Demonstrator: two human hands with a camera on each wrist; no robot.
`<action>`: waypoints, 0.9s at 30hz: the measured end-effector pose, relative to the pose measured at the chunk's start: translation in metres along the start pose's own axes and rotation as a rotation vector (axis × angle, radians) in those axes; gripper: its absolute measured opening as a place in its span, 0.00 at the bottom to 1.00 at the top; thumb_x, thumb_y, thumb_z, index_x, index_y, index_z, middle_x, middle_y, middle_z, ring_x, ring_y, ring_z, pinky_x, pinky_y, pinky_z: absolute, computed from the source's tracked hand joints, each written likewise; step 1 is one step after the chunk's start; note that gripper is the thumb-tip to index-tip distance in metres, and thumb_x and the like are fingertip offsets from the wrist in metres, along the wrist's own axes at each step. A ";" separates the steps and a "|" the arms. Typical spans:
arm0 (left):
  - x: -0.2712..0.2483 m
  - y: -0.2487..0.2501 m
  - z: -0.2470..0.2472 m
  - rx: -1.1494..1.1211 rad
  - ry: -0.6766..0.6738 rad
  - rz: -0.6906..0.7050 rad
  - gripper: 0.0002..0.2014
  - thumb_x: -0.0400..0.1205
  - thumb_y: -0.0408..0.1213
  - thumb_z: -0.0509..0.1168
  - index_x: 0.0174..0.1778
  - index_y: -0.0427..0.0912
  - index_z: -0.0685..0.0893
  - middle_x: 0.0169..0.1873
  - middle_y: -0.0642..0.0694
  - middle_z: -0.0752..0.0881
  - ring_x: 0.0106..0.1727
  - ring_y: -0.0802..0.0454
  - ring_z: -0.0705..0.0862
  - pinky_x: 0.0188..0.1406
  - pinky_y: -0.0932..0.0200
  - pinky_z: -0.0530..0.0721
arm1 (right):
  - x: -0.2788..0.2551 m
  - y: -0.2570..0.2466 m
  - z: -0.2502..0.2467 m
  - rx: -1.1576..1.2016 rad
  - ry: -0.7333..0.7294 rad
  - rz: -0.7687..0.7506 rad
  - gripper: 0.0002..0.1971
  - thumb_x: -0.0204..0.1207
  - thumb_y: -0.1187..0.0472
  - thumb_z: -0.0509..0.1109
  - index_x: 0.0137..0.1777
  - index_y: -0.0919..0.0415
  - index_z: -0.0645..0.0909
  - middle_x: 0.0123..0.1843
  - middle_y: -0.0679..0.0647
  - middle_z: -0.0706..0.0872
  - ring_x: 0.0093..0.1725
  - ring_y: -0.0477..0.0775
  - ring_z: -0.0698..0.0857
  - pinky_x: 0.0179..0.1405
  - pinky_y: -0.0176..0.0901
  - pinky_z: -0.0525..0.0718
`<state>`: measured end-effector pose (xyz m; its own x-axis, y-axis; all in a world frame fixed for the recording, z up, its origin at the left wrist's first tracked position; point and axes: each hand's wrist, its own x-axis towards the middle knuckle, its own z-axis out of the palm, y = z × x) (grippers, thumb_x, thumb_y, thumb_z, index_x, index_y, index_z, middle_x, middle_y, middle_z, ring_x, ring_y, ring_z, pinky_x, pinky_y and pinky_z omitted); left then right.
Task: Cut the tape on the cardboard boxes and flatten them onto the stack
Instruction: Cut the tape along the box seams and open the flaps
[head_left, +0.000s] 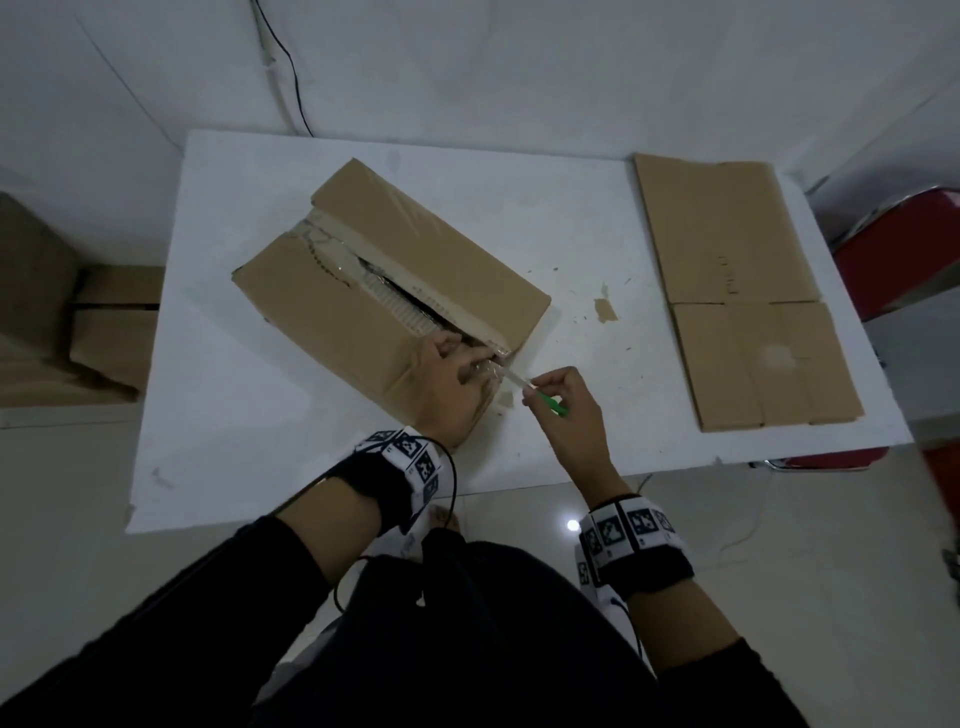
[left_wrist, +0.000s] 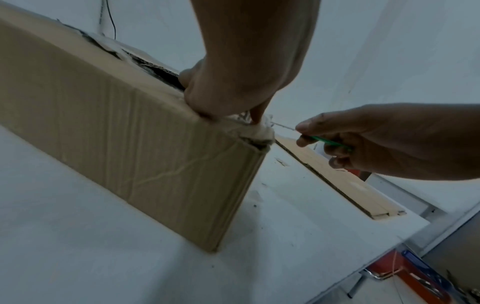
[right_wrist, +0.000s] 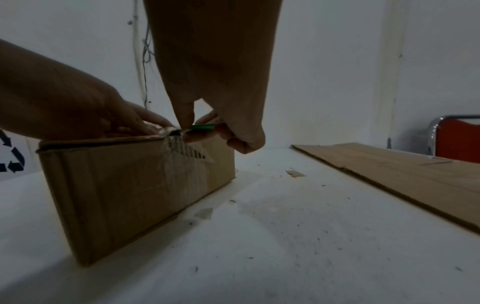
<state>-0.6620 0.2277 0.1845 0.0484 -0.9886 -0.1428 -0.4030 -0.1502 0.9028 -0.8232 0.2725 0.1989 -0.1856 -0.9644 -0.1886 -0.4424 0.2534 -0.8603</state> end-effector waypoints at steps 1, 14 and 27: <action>0.001 -0.001 0.001 -0.022 0.015 -0.003 0.12 0.75 0.36 0.74 0.53 0.52 0.90 0.58 0.55 0.66 0.68 0.45 0.70 0.72 0.49 0.72 | 0.001 -0.002 0.001 -0.031 0.001 -0.033 0.06 0.80 0.57 0.72 0.49 0.55 0.78 0.46 0.48 0.88 0.50 0.42 0.86 0.44 0.25 0.77; -0.003 0.005 -0.006 0.022 -0.041 0.022 0.20 0.77 0.30 0.71 0.61 0.55 0.86 0.72 0.45 0.71 0.70 0.42 0.66 0.73 0.51 0.67 | -0.003 -0.010 0.028 -0.100 0.136 -0.178 0.12 0.84 0.64 0.67 0.40 0.61 0.69 0.33 0.45 0.74 0.35 0.37 0.75 0.33 0.24 0.71; 0.024 0.018 -0.018 -0.261 0.139 -0.295 0.02 0.75 0.34 0.65 0.40 0.45 0.80 0.41 0.49 0.82 0.47 0.49 0.83 0.56 0.52 0.82 | 0.074 -0.011 -0.018 -0.011 0.349 -0.026 0.08 0.87 0.62 0.59 0.60 0.63 0.76 0.41 0.49 0.81 0.34 0.44 0.78 0.34 0.33 0.74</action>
<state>-0.6517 0.2015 0.2047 0.2577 -0.8922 -0.3708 -0.1086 -0.4081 0.9065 -0.8479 0.1994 0.2031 -0.4624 -0.8867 0.0086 -0.4597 0.2314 -0.8574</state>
